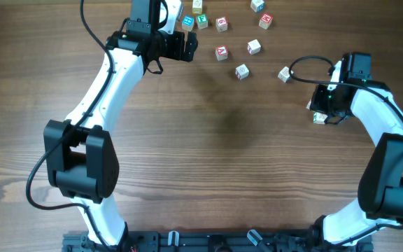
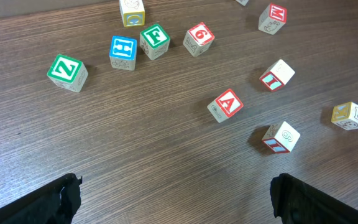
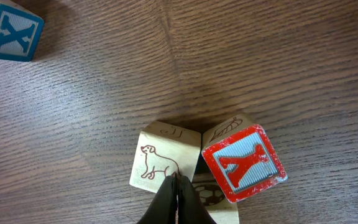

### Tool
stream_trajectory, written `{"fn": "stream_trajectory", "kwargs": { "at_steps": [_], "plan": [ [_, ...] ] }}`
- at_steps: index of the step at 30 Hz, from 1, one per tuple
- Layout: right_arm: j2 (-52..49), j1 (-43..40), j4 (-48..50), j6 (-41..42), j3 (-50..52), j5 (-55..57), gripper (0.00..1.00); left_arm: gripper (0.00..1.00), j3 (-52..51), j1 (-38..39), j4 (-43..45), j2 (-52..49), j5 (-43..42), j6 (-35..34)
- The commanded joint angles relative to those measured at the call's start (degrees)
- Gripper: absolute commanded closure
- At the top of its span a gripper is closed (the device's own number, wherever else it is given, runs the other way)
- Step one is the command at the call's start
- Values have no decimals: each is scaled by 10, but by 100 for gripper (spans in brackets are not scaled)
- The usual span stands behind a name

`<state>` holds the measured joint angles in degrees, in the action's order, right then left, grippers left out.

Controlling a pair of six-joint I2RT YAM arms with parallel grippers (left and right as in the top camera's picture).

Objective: Form a circle

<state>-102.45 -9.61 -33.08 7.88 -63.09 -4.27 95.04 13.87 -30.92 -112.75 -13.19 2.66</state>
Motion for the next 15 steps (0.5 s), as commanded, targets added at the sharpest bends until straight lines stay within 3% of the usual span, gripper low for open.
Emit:
{"fn": "stream_trajectory", "kwargs": {
  "at_steps": [1, 15],
  "plan": [
    [24, -3, -7, 11, 7, 15, 96, 0, -3, 3, 0, -5, -3, -2],
    [35, -3, -21, 10, 8, 51, 96, 0, -3, 3, 0, -5, -3, -2]
  ]
}}
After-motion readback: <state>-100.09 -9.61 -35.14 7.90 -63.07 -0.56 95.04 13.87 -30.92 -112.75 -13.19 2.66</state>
